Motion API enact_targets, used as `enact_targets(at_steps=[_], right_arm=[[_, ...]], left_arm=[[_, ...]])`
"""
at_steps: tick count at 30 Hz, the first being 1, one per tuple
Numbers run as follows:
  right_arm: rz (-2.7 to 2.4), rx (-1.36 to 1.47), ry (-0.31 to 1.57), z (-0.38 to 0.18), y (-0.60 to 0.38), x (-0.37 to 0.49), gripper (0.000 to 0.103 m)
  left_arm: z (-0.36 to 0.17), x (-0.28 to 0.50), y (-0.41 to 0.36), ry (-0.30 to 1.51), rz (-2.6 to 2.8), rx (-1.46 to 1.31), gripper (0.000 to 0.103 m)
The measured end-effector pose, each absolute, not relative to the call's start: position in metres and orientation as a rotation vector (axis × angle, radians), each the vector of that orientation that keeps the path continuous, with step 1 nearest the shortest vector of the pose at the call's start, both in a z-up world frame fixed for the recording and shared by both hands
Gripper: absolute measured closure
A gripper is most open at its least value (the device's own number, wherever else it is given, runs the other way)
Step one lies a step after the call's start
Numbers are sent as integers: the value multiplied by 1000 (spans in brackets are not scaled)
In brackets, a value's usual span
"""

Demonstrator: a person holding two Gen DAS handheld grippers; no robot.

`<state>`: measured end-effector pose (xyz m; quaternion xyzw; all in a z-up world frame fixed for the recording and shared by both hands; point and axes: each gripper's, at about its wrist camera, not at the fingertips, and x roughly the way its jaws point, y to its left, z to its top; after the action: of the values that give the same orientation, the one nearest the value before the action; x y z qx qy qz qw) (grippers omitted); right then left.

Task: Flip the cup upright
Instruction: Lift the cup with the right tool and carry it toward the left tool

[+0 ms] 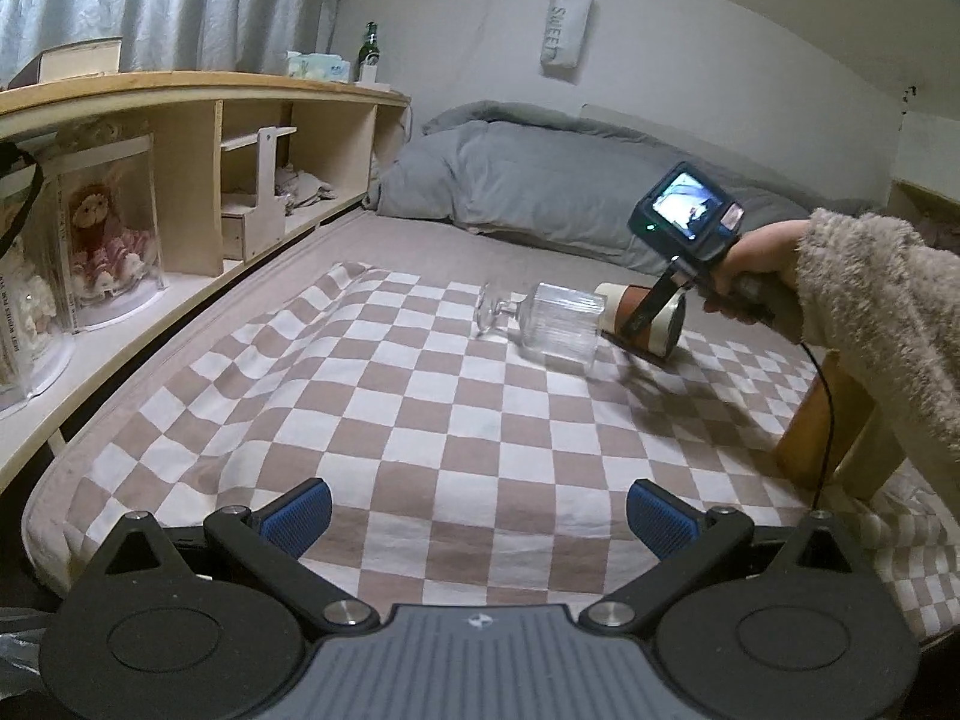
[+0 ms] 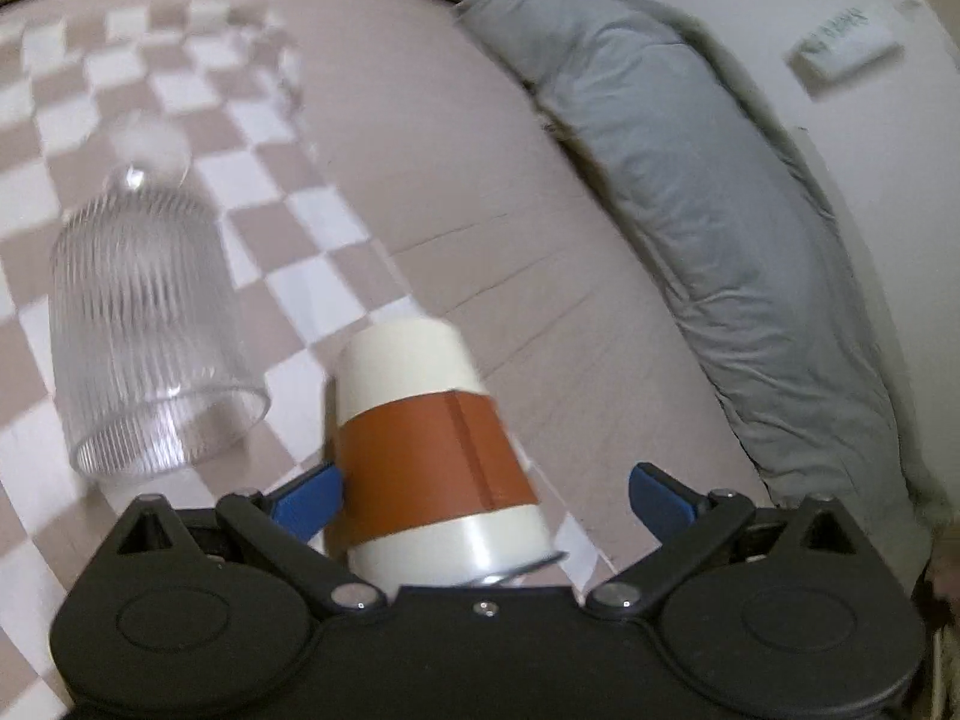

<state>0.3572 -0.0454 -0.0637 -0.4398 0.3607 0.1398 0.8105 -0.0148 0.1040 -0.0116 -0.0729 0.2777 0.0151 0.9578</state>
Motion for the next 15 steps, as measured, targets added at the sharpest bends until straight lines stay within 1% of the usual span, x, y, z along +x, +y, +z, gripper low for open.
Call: enact_targets(at_steps=[1, 2, 3, 7, 9, 11, 15], right_arm=[[310, -936, 780, -64, -45, 357, 17], [327, -921, 796, -63, -45, 355, 24], [321, -907, 801, -63, -44, 354, 28], [319, -903, 816, -60, -45, 342, 29], [333, -854, 841, -54, -47, 332, 29], [363, -809, 853, -47, -50, 315, 29], [397, -810, 856, -40, -57, 282, 30]], left_arm=[[-11, -16, 103, 560, 26, -147, 0], [-10, -16, 102, 557, 23, -148, 0], [-10, -16, 102, 554, 21, -149, 0], [-8, -18, 101, 541, 5, -163, 0], [-7, -18, 101, 537, -1, -169, 0], [-6, -18, 99, 534, -11, -175, 0], [-5, -20, 95, 527, -27, -174, 0]])
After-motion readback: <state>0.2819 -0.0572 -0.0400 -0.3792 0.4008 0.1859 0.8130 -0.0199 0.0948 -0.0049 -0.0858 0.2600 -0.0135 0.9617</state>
